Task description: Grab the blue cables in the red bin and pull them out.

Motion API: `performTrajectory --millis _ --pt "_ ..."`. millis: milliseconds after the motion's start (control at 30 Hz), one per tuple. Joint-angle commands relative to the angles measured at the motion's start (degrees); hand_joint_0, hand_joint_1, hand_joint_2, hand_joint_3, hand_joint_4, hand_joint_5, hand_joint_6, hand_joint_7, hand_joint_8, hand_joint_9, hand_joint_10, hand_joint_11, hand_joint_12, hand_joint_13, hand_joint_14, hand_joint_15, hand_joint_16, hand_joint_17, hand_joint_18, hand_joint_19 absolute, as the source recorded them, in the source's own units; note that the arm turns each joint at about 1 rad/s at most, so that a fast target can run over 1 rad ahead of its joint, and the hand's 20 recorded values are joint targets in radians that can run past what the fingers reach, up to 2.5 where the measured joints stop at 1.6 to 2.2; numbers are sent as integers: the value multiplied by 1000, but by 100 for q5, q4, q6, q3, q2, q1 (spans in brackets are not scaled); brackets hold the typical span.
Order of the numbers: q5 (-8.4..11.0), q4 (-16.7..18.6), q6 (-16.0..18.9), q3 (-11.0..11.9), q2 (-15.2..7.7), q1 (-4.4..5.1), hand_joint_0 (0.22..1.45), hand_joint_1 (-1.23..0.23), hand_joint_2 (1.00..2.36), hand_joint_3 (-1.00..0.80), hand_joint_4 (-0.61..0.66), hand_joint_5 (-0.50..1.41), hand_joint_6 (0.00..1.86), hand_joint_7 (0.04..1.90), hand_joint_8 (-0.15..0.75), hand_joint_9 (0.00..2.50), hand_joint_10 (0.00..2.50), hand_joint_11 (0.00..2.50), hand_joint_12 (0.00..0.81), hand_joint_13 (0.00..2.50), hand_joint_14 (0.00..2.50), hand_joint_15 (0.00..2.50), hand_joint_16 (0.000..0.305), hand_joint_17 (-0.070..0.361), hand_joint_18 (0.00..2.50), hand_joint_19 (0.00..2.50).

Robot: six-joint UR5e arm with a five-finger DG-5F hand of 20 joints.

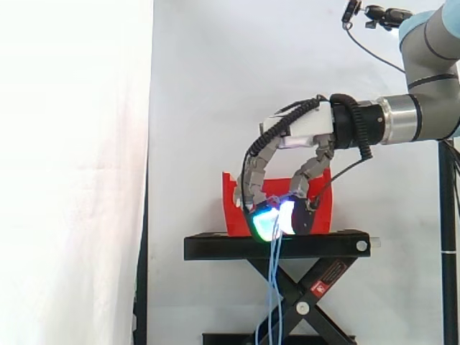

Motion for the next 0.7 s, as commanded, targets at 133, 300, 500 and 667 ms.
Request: performTrajectory --millis 133,300,500,667 --pt "1306 -421 8287 1 47 212 894 -827 1000 -1000 59 1041 634 646 221 947 24 563 290 788 21 467 38 85 659 636" --pt "1508 -878 9245 1 47 335 892 -828 1000 -1000 51 1041 633 647 221 949 23 551 289 791 21 473 38 85 659 636" --pt "1693 -1027 10194 1 47 414 892 -828 1000 -1000 51 1041 634 645 220 948 24 563 289 790 21 471 38 85 657 636" --pt "1728 -1273 10388 1 39 467 892 -828 1000 -1000 52 1039 633 645 221 949 22 557 289 791 21 474 38 85 658 636"
